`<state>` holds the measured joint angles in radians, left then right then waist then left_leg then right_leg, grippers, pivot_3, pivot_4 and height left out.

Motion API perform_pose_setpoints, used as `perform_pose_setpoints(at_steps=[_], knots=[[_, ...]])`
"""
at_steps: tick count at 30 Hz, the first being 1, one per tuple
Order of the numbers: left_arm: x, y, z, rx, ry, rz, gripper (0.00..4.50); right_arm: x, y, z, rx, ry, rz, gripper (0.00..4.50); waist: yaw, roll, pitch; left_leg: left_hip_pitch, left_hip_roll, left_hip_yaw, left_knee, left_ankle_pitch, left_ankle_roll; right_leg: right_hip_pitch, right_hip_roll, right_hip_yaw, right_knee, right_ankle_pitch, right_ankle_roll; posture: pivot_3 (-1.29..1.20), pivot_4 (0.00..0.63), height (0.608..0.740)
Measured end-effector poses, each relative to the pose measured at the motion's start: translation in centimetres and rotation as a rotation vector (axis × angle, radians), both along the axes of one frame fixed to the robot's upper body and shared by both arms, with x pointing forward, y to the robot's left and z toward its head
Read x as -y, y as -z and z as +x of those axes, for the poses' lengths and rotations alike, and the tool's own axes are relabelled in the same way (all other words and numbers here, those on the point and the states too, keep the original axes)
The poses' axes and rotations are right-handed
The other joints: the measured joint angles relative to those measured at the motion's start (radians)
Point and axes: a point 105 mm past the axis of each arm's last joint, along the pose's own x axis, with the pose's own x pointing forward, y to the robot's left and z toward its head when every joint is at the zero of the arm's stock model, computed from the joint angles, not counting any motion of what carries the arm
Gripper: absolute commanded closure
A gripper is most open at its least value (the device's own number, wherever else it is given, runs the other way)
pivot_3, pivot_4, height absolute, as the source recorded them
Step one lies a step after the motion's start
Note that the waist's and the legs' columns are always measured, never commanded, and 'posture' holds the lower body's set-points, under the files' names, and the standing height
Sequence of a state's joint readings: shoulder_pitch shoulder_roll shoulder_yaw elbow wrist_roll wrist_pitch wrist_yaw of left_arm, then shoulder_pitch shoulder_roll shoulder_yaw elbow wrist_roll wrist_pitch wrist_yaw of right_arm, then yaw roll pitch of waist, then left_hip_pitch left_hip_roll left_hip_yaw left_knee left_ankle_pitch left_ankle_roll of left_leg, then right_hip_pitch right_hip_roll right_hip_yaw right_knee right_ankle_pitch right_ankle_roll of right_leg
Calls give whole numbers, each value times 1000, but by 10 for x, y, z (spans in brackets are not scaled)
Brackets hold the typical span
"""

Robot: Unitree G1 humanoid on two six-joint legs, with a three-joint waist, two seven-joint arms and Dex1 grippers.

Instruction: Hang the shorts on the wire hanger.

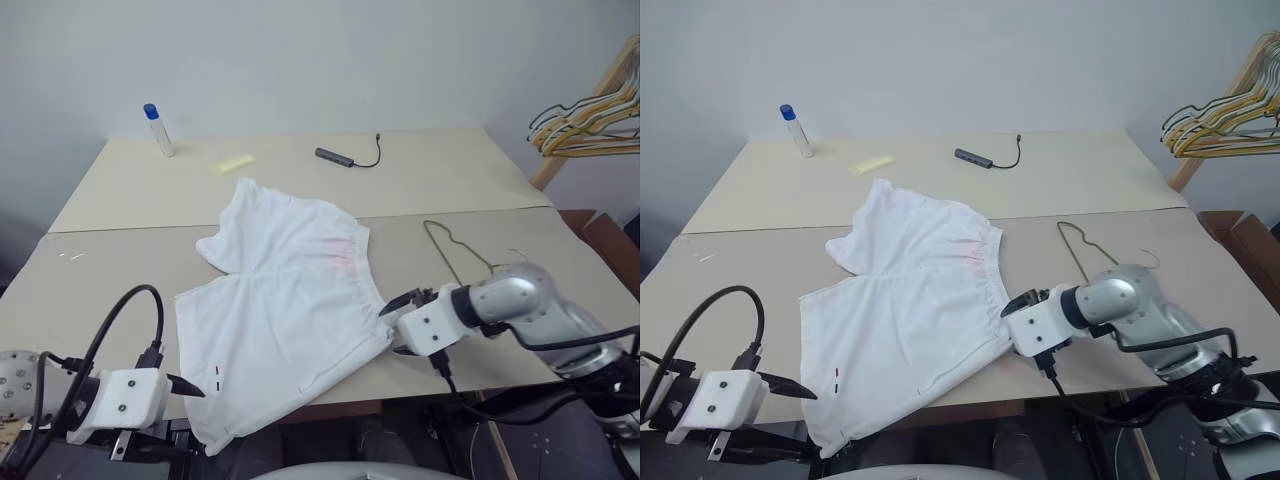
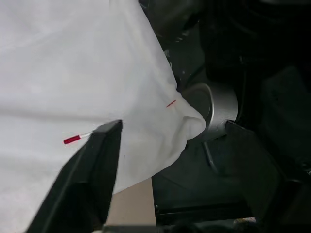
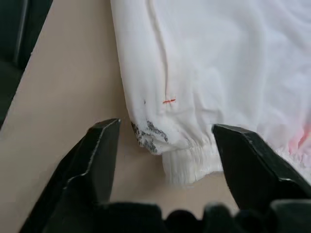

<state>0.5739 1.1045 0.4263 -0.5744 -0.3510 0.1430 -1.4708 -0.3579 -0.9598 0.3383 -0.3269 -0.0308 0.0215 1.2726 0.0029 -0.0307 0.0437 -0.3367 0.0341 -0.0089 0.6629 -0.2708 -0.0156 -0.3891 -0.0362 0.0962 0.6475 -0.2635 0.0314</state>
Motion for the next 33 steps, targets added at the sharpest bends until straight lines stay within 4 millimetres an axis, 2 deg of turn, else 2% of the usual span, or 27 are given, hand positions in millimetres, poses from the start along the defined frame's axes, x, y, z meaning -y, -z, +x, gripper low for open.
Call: perform_pose_setpoints(at_steps=[4,8,11,15,20,23,30,31,33], knots=[[7,-21,15,59,-30,-115,17,22,-9,19,6,204,41,42,-1,0,0,0,0,0,0,0,0,0,0,0,0,0,0,59,0,740],[21,-50,44,196,-117,-302,17,59,-13,58,-9,602,138,42,-5,0,0,0,0,0,0,0,0,0,0,0,0,2,3,51,0,740],[35,-65,63,260,-167,-434,17,88,-9,83,-46,914,206,42,-11,0,0,-1,-1,0,-1,0,0,0,0,1,0,4,5,42,0,740],[47,-74,72,265,-176,-512,17,114,3,95,-126,1181,265,42,-21,0,0,-2,-1,0,-1,-1,1,-1,0,1,0,6,0,30,0,740],[61,-97,79,296,-137,-623,17,122,16,102,-231,1318,330,42,-29,1,0,-1,-1,0,-1,0,1,0,1,2,0,4,5,25,0,740],[66,-109,78,288,-118,-723,17,121,27,101,-272,1339,326,42,-33,1,0,-2,-1,0,-1,-1,1,-1,1,2,0,4,5,26,0,740],[68,-105,73,237,-117,-738,17,121,49,97,-345,1376,290,42,-50,1,1,-1,-1,0,-1,-1,1,0,2,2,0,4,6,32,0,740],[68,-103,72,231,-120,-731,1,122,55,96,-357,1389,275,208,-50,1,1,0,-1,0,-1,-1,1,0,2,2,0,4,6,32,0,740],[68,-99,73,229,-121,-712,0,120,54,98,-358,1383,266,578,-52,1,0,0,0,0,-1,-1,1,0,2,3,0,4,6,33,0,740]])
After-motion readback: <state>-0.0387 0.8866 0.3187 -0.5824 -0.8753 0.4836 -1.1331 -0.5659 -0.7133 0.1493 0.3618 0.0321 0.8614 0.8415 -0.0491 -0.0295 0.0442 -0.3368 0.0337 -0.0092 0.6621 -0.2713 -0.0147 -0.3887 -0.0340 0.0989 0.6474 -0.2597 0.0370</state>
